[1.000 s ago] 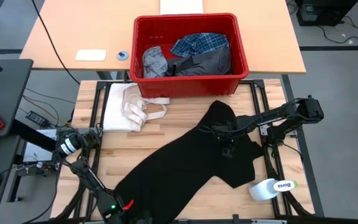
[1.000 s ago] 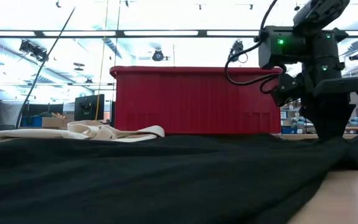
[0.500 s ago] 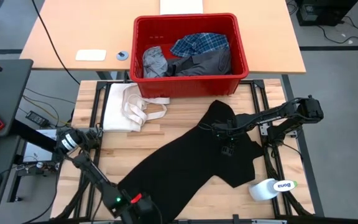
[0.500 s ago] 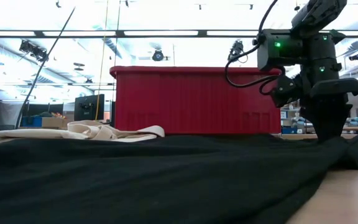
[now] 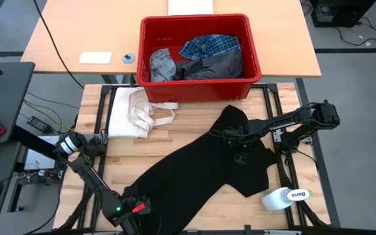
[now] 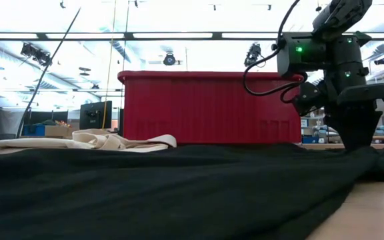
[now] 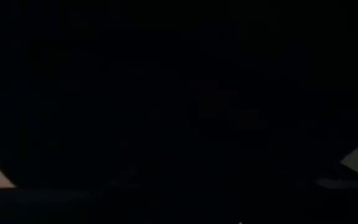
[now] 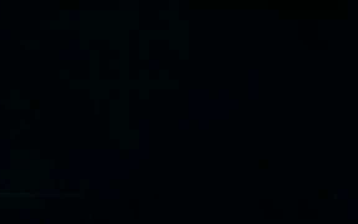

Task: Fold Laundry from Bin
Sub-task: Fold the black shirt

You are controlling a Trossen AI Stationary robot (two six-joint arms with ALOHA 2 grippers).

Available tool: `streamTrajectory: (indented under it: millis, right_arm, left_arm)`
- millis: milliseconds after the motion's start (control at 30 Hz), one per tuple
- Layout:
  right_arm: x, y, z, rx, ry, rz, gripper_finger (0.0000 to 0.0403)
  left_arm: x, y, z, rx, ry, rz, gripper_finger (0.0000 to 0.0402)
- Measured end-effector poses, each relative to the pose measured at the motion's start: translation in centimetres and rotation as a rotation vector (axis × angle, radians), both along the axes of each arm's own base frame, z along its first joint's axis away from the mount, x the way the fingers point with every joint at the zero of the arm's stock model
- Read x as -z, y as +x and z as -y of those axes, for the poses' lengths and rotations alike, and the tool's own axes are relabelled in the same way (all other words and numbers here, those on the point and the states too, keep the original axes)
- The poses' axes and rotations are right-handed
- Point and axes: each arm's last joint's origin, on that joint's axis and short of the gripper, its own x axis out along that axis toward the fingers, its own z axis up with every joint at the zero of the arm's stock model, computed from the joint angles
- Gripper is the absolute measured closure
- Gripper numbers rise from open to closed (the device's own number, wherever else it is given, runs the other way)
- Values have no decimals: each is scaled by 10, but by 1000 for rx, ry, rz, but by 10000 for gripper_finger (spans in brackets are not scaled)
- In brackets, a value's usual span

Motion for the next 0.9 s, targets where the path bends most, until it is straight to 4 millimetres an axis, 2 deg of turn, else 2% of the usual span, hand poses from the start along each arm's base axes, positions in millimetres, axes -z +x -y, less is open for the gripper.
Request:
streamTrajectory:
  millis: [133, 333, 500, 633, 700, 800, 900]
  right_arm:
    - [0, 1, 0, 0, -1, 12, 287]
    - [0, 1, 0, 0, -1, 7, 287]
    - [0, 0, 4, 15, -29, 2, 287]
    - [-3, -5, 14, 43, -196, -27, 287]
    - [-5, -7, 23, 63, -277, -43, 287]
    - [-10, -9, 32, 68, -321, -35, 287]
    - [-25, -7, 36, 66, -317, 3, 287]
  left_arm:
    - [21, -10, -9, -10, 23, -49, 249]
    - [38, -28, -24, -8, 55, -179, 249]
    - [38, -36, -36, 5, 166, -273, 249]
    - [39, -50, -57, -92, 365, -411, 249]
    - [37, -53, -61, -140, 413, -435, 249]
    - [31, -56, -61, -161, 410, -431, 249]
    - [19, -55, -60, -176, 331, -374, 249]
